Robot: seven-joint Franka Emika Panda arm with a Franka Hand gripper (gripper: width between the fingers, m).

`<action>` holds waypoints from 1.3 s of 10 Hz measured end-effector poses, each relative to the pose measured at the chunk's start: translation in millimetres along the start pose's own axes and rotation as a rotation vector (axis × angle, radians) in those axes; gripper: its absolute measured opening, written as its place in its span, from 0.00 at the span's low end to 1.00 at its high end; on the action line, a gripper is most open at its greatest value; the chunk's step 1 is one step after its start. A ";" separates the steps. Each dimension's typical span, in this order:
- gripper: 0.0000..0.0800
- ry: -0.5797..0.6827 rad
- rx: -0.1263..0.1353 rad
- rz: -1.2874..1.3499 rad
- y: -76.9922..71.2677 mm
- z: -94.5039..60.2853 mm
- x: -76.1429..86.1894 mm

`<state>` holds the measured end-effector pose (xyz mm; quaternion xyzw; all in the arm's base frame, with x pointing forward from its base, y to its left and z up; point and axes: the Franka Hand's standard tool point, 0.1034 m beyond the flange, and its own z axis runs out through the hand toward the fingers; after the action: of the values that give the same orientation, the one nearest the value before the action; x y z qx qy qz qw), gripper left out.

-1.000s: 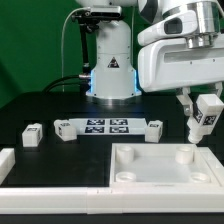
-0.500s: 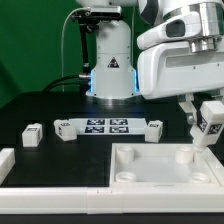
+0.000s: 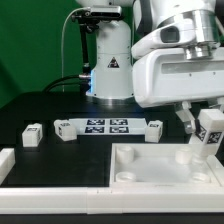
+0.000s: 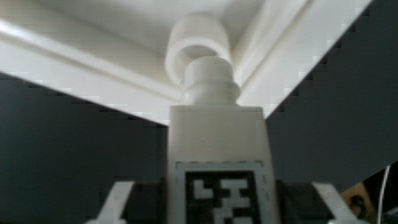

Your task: Assemble one leg

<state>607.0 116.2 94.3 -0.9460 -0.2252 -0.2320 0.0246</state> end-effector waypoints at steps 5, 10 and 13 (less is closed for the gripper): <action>0.36 -0.008 0.005 -0.001 -2.8 3.9 -3.1; 0.36 0.013 0.006 0.002 -6.0 18.1 -2.2; 0.36 0.044 -0.009 0.007 -0.5 21.4 -5.2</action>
Offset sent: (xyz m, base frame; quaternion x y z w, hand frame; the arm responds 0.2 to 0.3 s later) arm 0.0022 0.0015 -0.0004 0.0030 0.0068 -0.0018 1.0000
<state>611.8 117.6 72.8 -0.9415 -0.2201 -0.2538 0.0262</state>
